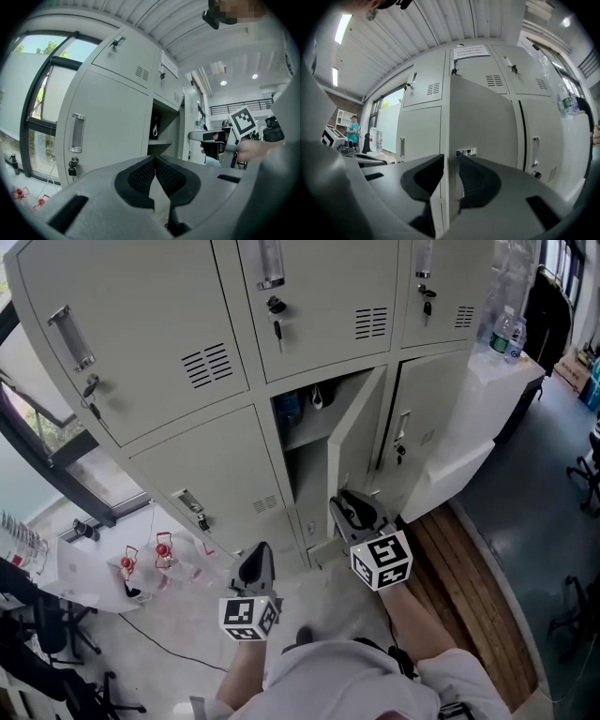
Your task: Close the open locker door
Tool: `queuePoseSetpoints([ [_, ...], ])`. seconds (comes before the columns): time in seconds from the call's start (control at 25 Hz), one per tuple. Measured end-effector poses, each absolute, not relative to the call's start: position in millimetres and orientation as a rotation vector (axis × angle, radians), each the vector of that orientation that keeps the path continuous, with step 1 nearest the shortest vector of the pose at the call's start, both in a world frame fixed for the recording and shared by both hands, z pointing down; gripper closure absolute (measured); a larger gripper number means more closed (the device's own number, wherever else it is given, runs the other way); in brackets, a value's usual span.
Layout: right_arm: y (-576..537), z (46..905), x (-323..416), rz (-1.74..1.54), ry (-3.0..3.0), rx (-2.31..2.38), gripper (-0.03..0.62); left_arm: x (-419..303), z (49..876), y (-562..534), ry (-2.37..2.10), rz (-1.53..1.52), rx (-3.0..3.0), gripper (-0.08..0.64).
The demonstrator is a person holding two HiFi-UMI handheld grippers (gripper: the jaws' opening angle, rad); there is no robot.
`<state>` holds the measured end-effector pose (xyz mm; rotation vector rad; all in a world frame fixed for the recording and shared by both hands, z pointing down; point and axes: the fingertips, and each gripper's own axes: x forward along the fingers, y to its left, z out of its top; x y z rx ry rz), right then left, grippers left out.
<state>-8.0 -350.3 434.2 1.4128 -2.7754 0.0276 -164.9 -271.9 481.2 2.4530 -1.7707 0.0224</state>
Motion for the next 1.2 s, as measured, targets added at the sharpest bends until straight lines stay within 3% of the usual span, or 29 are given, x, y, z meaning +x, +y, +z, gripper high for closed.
queuePoseSetpoints([
  [1.2, -422, 433, -96, -0.005, -2.761, 1.373, 0.486, -255, 478, -299, -1.876, 0.011, 2.379, 0.552],
])
